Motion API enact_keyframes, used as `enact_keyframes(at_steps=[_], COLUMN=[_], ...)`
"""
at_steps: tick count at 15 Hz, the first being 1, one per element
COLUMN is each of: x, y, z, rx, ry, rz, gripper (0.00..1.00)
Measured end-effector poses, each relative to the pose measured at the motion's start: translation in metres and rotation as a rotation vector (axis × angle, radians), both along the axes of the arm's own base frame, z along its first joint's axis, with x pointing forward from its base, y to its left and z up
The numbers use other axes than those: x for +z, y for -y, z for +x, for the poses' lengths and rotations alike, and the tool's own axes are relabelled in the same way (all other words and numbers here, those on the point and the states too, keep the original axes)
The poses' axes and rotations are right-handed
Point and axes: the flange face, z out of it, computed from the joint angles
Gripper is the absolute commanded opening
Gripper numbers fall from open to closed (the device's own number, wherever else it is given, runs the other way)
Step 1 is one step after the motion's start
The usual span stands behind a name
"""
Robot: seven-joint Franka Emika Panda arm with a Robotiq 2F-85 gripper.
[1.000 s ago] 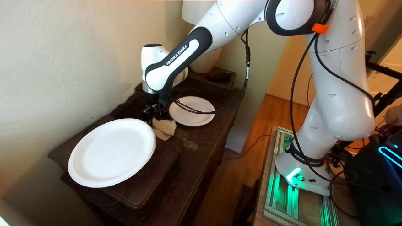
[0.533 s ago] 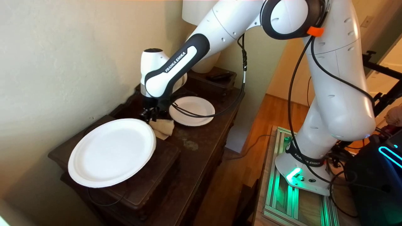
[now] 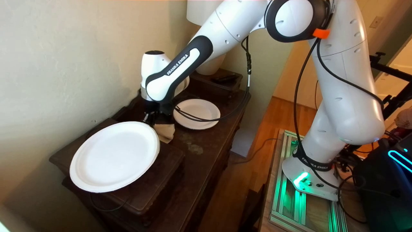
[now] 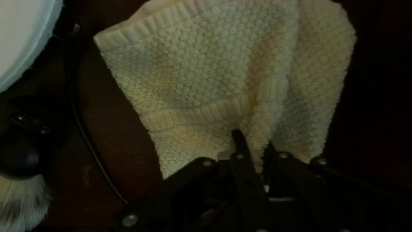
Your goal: Use the towel to wipe the plate on the right.
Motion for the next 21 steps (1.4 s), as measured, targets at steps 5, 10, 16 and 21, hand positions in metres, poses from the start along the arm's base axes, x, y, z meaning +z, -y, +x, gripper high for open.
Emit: enact_keyframes(at_steps=[5, 10, 16, 21], x=[0.035, 0.088, 0.125, 0.115], y=[0.003, 0.025, 0.093, 0.181], z=[-0.009, -0.045, -0.109, -0.145], rx=[-0.021, -0.179, -0.49, -0.757], ry=[-0.037, -0.057, -0.084, -0.068], rz=[0.009, -0.002, -0.032, -0.059], gripper=[0.05, 0.05, 0.04, 0.09])
